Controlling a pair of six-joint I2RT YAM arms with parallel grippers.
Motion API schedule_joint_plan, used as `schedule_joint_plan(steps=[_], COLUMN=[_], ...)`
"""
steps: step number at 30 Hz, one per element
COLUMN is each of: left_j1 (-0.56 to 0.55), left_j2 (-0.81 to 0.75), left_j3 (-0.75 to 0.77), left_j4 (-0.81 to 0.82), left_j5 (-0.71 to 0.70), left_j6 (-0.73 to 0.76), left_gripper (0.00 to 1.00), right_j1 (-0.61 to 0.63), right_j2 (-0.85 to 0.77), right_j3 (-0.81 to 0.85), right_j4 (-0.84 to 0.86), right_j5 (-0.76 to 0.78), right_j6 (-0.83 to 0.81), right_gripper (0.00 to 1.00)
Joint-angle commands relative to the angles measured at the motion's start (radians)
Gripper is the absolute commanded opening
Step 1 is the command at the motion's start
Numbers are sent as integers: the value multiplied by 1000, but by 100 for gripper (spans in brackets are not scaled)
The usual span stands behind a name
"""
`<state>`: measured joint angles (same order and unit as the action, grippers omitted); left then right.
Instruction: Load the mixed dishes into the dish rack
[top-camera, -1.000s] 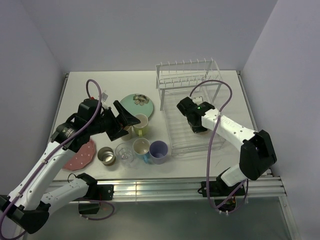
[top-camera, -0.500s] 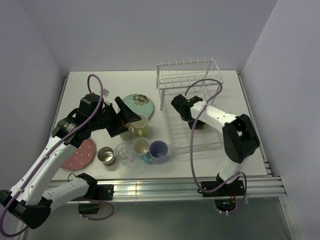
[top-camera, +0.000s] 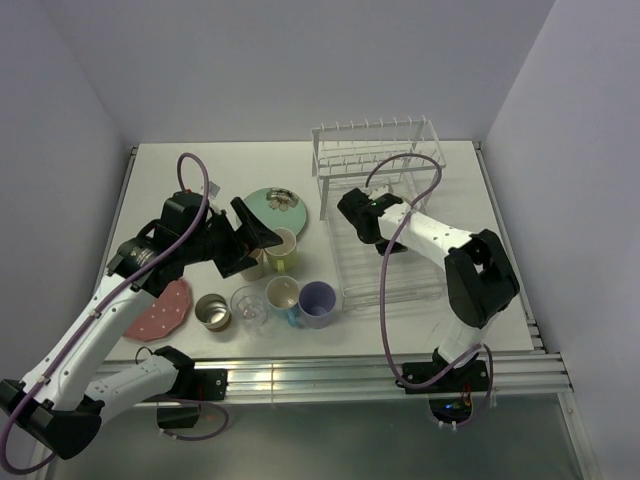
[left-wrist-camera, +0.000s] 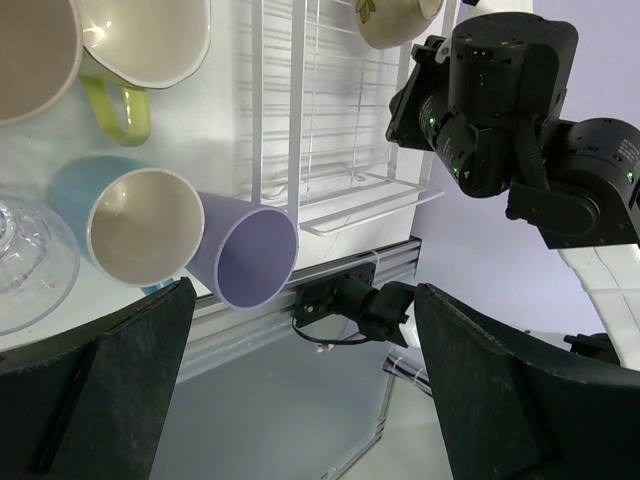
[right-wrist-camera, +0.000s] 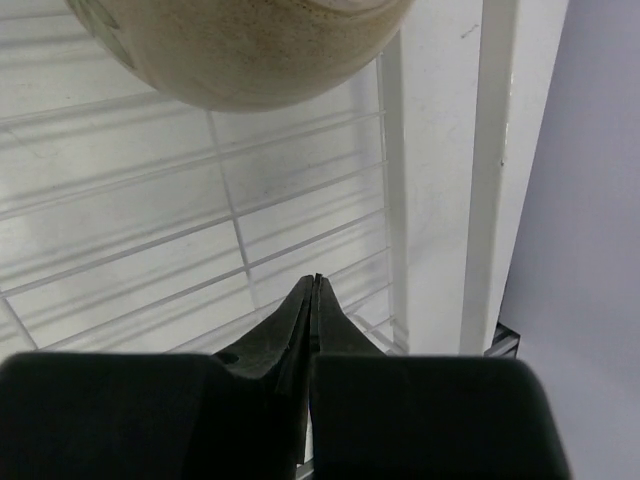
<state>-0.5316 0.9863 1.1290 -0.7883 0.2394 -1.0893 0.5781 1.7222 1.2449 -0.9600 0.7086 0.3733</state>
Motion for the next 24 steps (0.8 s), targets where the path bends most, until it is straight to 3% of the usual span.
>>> schedule_joint_plan(steps=[1,15,24], left_j1=[-1,-1,-1], left_j2=[-11,-37,-41], left_j3=[-8,-23,-31], left_j4=[43,11,20], left_j5=[23,23,24], left_j6=[-3,5,2], left_gripper=[97,98,98], right_j1=[5,8,41], right_j2=[-24,166,122], right_j3=[-2,154,67], right_j4=[17,24,20], right_j5=[66,184,143], right_j6=[-7,-60,-34], right_gripper=[0,0,0])
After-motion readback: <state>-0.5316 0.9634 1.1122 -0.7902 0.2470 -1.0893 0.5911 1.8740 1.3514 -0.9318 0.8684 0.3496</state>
